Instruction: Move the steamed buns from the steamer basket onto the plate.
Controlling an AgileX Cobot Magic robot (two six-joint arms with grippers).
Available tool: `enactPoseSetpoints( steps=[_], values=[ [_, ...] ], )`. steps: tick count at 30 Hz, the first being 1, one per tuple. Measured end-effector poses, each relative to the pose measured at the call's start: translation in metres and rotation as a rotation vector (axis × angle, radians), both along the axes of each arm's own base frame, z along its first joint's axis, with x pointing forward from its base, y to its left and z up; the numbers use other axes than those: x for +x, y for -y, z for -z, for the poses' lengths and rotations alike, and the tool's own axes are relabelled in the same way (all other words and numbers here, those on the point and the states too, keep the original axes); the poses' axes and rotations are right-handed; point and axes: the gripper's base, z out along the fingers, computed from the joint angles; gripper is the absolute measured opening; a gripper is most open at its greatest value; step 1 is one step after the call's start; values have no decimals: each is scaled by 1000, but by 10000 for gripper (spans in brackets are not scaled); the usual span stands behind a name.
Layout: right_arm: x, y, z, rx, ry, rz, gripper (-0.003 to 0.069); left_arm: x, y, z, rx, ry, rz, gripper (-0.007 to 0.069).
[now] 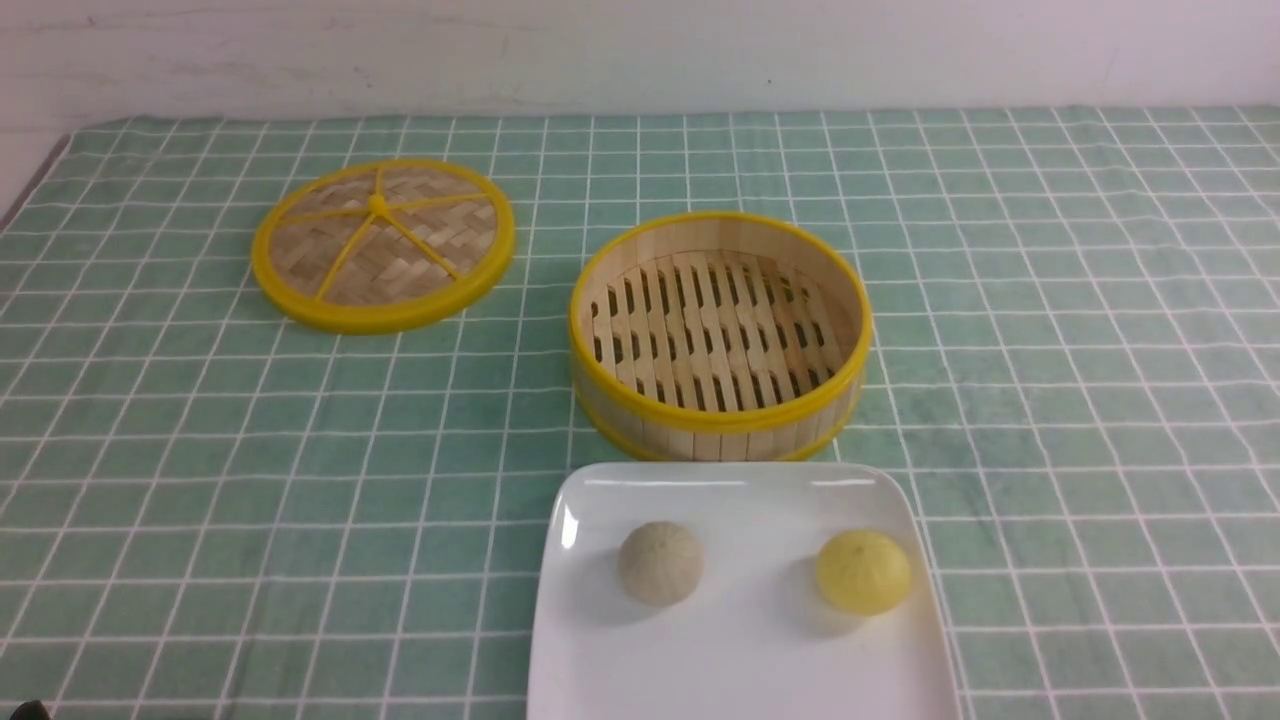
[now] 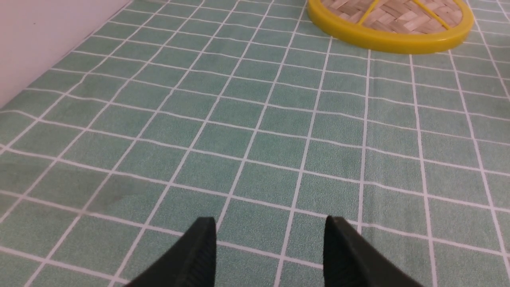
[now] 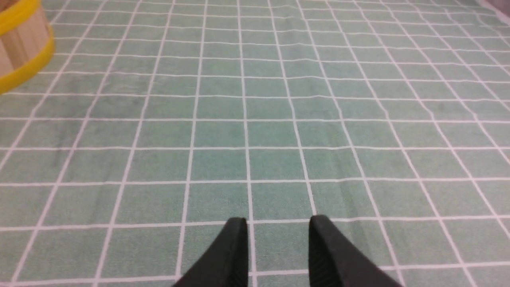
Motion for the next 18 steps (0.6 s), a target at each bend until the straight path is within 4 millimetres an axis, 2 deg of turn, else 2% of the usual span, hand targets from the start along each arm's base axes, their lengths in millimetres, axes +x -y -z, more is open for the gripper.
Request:
enactPoseSetpoints(
  steps=[18],
  values=[
    [0, 0, 0, 28, 5, 6, 240, 0, 0, 0, 0, 0, 0, 386]
  ],
)
